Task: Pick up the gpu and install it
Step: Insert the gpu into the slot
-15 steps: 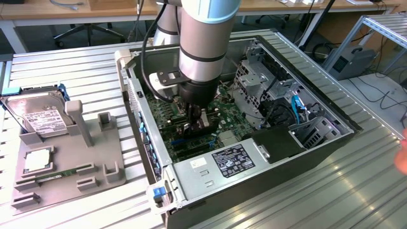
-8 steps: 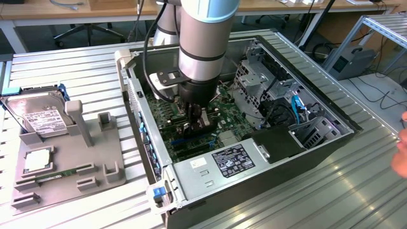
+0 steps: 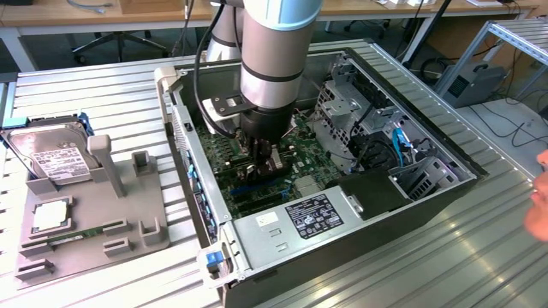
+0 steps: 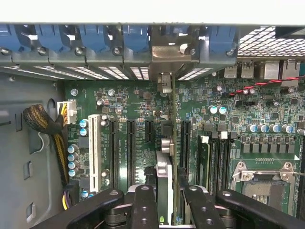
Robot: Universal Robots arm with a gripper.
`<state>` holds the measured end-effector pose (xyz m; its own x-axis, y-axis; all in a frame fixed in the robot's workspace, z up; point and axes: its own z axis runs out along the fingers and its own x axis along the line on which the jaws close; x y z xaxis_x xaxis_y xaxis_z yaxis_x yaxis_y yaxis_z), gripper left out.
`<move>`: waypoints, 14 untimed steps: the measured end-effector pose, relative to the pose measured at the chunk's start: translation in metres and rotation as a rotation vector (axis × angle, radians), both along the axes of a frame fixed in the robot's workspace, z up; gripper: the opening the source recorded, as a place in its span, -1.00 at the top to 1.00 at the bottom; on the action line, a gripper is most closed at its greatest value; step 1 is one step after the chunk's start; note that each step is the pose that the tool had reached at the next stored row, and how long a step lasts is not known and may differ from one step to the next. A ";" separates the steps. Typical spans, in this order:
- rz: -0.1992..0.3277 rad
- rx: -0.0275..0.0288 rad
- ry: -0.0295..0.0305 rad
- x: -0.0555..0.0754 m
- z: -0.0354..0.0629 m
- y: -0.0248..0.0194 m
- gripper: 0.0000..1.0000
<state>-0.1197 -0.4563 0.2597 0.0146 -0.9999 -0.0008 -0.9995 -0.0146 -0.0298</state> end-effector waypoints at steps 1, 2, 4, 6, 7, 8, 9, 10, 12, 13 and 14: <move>0.000 -0.0001 0.0001 0.000 0.0000 0.0000 0.47; 0.000 -0.0001 0.0001 0.000 -0.0001 0.0001 0.47; 0.000 -0.0002 0.0001 0.000 -0.0004 0.0002 0.47; 0.000 0.0001 -0.0001 0.000 -0.0009 0.0004 0.47; 0.000 0.0001 -0.0001 0.000 -0.0010 0.0005 0.47; 0.000 0.0000 0.0000 0.000 -0.0010 0.0006 0.47; 0.000 0.0000 0.0000 0.000 -0.0010 0.0007 0.47; 0.001 -0.0001 0.0001 0.000 -0.0010 0.0008 0.47; 0.003 -0.0001 0.0000 0.000 -0.0010 0.0009 0.47; 0.005 0.0000 0.0001 0.000 -0.0010 0.0012 0.47; 0.007 0.0000 0.0000 0.000 -0.0011 0.0015 0.47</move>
